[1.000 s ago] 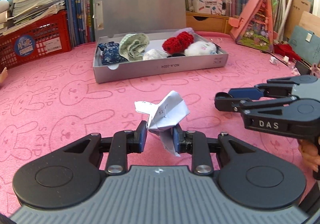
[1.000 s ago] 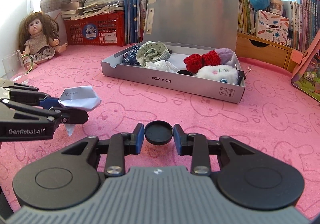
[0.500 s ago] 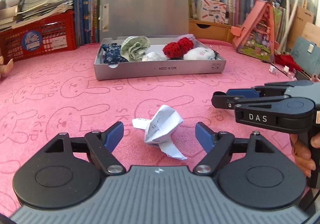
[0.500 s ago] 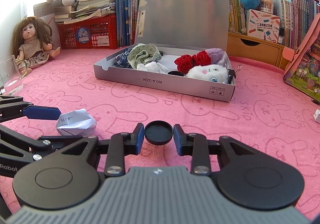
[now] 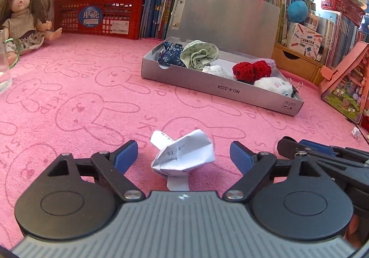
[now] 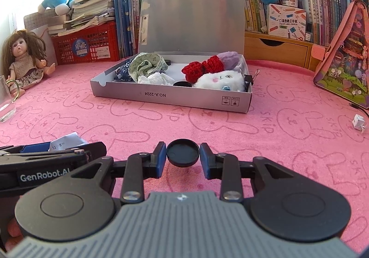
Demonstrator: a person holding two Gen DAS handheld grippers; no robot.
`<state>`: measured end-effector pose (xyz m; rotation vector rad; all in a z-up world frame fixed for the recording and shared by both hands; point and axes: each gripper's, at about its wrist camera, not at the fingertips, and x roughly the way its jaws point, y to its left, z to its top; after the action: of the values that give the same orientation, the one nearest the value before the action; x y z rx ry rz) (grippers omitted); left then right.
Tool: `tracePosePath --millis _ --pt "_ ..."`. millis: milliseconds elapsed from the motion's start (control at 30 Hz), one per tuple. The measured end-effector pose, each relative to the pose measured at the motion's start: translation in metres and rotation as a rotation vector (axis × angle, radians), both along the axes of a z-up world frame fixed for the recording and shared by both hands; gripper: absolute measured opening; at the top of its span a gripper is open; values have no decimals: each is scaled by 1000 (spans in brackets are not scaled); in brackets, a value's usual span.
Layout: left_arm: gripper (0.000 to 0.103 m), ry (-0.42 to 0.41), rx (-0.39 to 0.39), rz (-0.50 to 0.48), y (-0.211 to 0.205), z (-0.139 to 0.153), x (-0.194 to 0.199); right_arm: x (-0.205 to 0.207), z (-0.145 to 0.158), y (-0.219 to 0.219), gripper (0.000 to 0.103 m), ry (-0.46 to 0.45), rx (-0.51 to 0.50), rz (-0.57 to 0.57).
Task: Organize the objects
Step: 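Lift the paper with the left gripper while the right gripper carries the lid toward the box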
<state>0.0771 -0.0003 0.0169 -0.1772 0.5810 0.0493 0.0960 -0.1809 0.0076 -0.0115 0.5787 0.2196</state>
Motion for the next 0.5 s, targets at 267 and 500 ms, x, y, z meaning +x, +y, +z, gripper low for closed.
tracePosePath --millis 267,500 --pt "56 -26 -7 -210 20 7 0 0 1 3 37 -8 1 16" --pt "86 -15 122 -387 19 7 -7 -2 -1 6 37 -3 -6 25"
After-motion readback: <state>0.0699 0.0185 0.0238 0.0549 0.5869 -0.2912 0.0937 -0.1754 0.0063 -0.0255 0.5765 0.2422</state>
